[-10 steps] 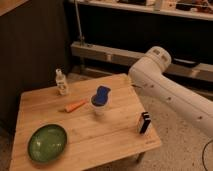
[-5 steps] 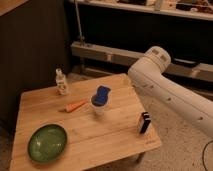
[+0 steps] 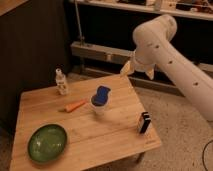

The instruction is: Place the white sponge in the ceramic bowl

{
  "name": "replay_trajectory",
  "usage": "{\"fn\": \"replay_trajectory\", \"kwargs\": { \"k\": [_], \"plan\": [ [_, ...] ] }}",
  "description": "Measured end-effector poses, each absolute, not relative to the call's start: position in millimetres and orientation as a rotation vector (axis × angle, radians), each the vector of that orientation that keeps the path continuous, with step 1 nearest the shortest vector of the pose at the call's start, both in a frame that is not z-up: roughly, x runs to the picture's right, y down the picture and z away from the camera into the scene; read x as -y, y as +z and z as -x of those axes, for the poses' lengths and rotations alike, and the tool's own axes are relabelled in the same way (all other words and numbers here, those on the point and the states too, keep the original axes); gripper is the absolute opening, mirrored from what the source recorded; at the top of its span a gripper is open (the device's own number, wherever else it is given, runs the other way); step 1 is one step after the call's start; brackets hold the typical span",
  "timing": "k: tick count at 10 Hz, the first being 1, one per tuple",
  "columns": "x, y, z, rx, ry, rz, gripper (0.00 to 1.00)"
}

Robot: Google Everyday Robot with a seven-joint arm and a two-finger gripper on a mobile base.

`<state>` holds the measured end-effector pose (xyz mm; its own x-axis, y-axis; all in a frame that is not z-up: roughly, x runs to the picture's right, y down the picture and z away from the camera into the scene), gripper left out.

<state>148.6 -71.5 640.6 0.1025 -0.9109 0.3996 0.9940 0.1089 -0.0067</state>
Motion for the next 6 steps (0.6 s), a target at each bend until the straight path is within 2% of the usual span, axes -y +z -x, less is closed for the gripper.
{"fn": "replay_trajectory", "kwargs": {
  "k": [2, 6],
  "plan": [
    [66, 613, -131, 0.388, -1.419, 0.320, 0.80],
    [49, 598, -87, 0.483, -1.342, 0.278, 0.80]
  ]
}}
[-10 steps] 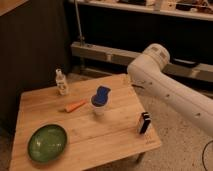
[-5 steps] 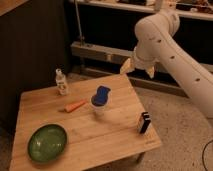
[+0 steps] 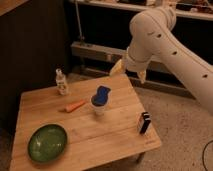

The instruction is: Place the white sponge in the ceramic bowl

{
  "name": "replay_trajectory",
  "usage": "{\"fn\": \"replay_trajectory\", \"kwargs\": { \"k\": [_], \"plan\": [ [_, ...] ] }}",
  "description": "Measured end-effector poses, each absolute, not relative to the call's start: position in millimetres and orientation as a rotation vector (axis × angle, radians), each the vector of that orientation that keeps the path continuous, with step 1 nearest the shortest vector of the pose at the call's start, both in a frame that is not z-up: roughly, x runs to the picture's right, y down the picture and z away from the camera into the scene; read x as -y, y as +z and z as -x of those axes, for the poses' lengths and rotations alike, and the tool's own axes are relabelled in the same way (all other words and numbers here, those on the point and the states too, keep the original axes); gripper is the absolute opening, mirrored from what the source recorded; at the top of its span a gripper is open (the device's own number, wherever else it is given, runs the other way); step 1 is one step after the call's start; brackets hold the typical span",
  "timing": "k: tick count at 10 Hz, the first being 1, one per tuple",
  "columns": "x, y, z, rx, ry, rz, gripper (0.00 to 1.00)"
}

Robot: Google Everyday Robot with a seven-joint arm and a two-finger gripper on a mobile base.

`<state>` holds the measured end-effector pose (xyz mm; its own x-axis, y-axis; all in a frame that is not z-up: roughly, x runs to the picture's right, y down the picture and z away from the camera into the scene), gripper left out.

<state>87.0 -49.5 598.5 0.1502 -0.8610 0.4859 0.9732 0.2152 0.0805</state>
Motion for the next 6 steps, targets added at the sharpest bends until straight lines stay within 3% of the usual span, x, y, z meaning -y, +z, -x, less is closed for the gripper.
{"fn": "replay_trajectory", "kwargs": {
  "k": [6],
  "plan": [
    [10, 611, -12, 0.584, -1.160, 0.172, 0.80]
  ]
}}
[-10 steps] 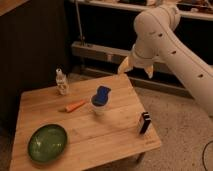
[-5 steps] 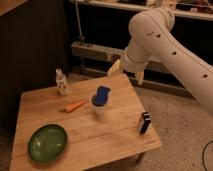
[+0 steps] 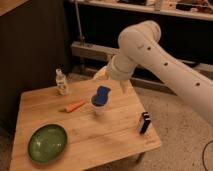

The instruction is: Place the white sponge in the ceramic bowl

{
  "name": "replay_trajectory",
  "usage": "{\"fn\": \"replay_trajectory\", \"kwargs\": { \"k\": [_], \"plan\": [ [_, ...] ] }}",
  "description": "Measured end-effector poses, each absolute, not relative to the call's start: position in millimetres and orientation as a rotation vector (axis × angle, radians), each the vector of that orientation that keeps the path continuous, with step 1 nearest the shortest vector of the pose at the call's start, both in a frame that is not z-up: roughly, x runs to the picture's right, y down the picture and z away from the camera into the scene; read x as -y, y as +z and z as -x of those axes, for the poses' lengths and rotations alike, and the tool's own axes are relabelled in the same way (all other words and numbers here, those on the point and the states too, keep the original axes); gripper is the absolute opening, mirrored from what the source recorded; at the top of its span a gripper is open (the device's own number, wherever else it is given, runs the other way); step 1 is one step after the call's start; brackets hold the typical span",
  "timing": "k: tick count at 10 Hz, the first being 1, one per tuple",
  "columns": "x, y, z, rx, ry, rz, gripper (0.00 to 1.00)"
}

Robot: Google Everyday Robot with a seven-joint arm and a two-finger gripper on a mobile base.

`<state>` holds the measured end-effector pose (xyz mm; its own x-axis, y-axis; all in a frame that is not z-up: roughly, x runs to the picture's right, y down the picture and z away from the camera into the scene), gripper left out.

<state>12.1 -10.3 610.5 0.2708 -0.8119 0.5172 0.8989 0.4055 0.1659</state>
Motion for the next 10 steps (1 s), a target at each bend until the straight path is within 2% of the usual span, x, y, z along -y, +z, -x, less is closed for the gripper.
{"fn": "replay_trajectory", "kwargs": {
  "k": [2, 4, 7, 10],
  "plan": [
    [-21, 626, 5, 0.527, -1.064, 0.100, 0.80],
    [-33, 636, 17, 0.484, -1.058, 0.066, 0.80],
    [-33, 643, 20, 0.440, -1.090, 0.061, 0.80],
    [-32, 669, 24, 0.427, -1.186, 0.097, 0.80]
  ]
}}
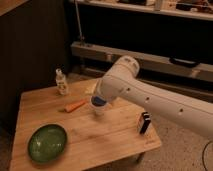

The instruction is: Place the white sponge in the ceramic bowl

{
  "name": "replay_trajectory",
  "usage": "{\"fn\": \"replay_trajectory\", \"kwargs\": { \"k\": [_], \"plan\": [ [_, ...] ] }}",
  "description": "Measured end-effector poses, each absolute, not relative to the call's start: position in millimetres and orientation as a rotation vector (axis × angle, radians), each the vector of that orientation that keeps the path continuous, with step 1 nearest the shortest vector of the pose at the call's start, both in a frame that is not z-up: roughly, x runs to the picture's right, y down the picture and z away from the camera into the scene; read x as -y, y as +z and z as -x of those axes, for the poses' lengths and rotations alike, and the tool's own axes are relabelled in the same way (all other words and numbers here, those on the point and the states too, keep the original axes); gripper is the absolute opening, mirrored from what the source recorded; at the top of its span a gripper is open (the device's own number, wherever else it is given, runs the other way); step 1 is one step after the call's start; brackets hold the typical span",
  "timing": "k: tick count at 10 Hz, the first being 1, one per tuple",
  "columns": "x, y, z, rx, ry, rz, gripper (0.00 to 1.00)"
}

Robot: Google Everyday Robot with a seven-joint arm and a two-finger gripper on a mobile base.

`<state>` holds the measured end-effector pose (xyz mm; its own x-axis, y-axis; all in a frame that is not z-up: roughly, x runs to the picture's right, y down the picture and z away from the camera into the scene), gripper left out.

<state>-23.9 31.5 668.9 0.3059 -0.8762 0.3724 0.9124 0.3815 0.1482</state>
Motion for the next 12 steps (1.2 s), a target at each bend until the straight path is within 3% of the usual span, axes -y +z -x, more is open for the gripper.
{"fn": "replay_trajectory", "kwargs": {
  "k": [5, 12],
  "plan": [
    [-38, 726, 11, 0.449, -1.212, 0.163, 0.80],
    [-14, 742, 22, 0.395, -1.316, 0.214, 0.80]
  ]
}}
